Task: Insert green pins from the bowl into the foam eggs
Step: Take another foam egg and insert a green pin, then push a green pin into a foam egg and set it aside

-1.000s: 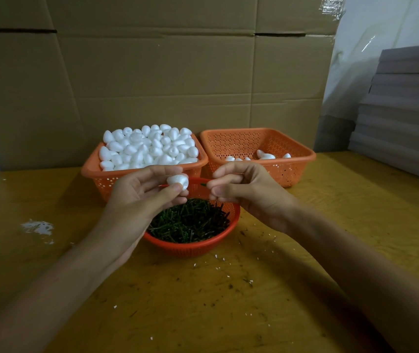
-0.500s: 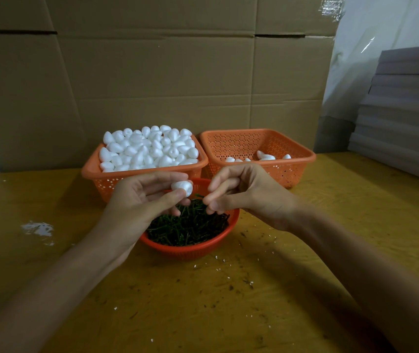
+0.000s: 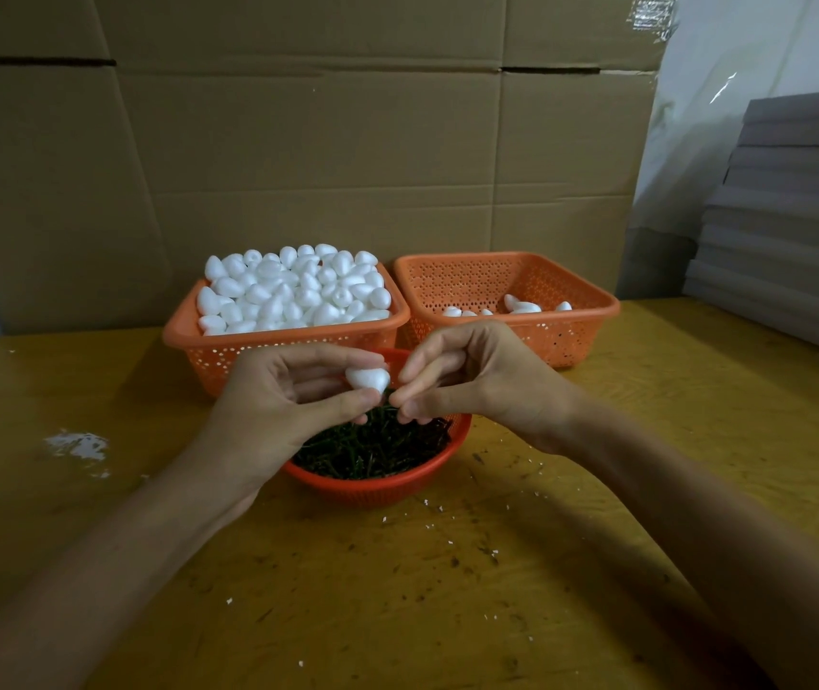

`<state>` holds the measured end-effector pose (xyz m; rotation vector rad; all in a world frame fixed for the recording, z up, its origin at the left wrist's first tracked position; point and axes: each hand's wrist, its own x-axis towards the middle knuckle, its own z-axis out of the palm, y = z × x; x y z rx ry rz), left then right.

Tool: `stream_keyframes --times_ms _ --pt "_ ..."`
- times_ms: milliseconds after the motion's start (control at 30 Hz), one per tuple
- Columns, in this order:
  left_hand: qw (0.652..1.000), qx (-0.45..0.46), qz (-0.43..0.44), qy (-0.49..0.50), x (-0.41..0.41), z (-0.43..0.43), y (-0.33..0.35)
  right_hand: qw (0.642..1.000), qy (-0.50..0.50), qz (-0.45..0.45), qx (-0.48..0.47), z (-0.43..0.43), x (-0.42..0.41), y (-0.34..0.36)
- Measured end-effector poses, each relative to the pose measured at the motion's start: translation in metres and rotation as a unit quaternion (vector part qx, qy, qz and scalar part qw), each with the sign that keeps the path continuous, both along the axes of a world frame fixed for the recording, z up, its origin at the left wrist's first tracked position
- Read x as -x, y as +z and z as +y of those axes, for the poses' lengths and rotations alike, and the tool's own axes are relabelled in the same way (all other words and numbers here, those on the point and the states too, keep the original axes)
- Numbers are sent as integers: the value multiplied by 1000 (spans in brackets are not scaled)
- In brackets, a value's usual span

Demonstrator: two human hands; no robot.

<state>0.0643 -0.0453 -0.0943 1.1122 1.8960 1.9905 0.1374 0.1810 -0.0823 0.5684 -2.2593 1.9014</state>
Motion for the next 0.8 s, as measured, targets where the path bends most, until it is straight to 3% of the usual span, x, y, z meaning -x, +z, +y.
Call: stream_keyframes --times_ms 800 --pt "1000 -22 -12 -15 0 0 3 997 59 -13 58 1 0 -2"
